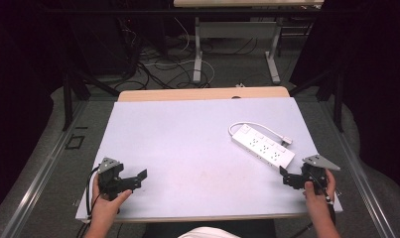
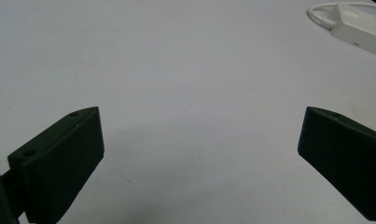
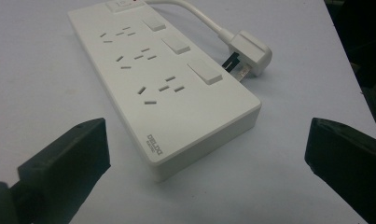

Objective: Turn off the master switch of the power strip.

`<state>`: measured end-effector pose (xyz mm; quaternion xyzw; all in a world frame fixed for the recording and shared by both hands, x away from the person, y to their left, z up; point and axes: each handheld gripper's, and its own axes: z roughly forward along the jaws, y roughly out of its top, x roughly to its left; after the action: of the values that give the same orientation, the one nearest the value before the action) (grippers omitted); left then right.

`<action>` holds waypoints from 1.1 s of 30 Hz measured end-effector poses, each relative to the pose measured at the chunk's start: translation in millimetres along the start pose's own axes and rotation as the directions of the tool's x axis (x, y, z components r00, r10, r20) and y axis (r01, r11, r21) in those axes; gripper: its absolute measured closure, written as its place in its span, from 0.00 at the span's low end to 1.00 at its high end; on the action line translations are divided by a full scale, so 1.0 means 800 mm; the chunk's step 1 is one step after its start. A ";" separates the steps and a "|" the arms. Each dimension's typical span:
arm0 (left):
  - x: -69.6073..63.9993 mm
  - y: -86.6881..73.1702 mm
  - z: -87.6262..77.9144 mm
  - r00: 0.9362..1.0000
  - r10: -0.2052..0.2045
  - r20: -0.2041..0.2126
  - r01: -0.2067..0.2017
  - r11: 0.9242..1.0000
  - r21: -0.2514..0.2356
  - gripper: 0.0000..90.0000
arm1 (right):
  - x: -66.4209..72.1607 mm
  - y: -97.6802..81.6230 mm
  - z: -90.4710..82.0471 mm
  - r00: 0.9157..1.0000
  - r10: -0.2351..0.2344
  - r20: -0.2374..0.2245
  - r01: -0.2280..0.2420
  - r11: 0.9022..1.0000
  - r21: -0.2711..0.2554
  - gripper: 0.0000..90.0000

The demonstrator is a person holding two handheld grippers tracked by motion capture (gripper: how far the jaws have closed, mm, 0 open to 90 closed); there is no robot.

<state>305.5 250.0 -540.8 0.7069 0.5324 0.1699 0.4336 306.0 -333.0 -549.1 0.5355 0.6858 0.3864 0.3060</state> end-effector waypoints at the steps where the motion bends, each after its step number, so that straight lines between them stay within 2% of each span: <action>1: 0.000 0.000 0.000 1.000 0.000 -0.002 0.000 1.000 0.000 0.00 | 0.000 0.000 0.001 1.000 -0.001 0.006 0.001 1.000 -0.007 0.00; 11: -0.003 0.000 -0.001 0.999 0.013 -0.030 -0.013 1.000 0.008 0.00 | 0.001 0.000 0.005 1.000 0.013 0.012 -0.013 1.000 0.024 0.00; 12: -0.003 0.000 -0.001 0.999 0.020 -0.032 -0.020 1.000 0.007 0.00 | 0.001 0.000 0.005 1.000 -0.004 0.013 0.003 1.000 0.026 0.00; 18: -0.005 0.001 0.001 0.999 0.018 -0.039 -0.018 1.000 0.008 0.00 | 0.007 0.005 0.002 1.000 -0.029 -0.005 0.029 0.999 0.022 0.00; 19: -0.005 0.001 0.002 0.999 0.017 -0.041 -0.016 1.000 0.009 0.00 | 0.009 0.006 0.002 1.000 -0.019 0.001 0.019 1.000 0.012 0.00; 20: -0.006 0.001 0.003 0.999 0.020 -0.042 -0.020 1.000 0.009 0.00 | 0.009 0.009 0.001 1.000 -0.022 -0.012 0.023 1.000 0.018 0.00; 26: -0.012 -0.003 -0.002 0.996 0.053 -0.067 -0.052 0.999 0.015 0.00 | 0.010 0.021 0.001 0.999 -0.031 -0.005 0.031 0.999 0.014 0.01; 31: -0.011 -0.004 -0.005 0.996 0.061 -0.070 -0.060 0.998 0.011 0.00 | 0.015 0.033 -0.003 0.999 -0.052 -0.009 0.052 0.999 0.014 0.04; 33: -0.012 -0.004 -0.006 0.996 0.062 -0.067 -0.061 0.998 0.014 0.00 | 0.017 0.036 -0.005 0.998 -0.060 -0.013 0.060 0.998 0.016 0.11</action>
<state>296.3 244.1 -538.6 0.7195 0.5257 0.2037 0.4056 314.0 -316.5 -522.3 0.5149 0.7065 0.3747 0.3088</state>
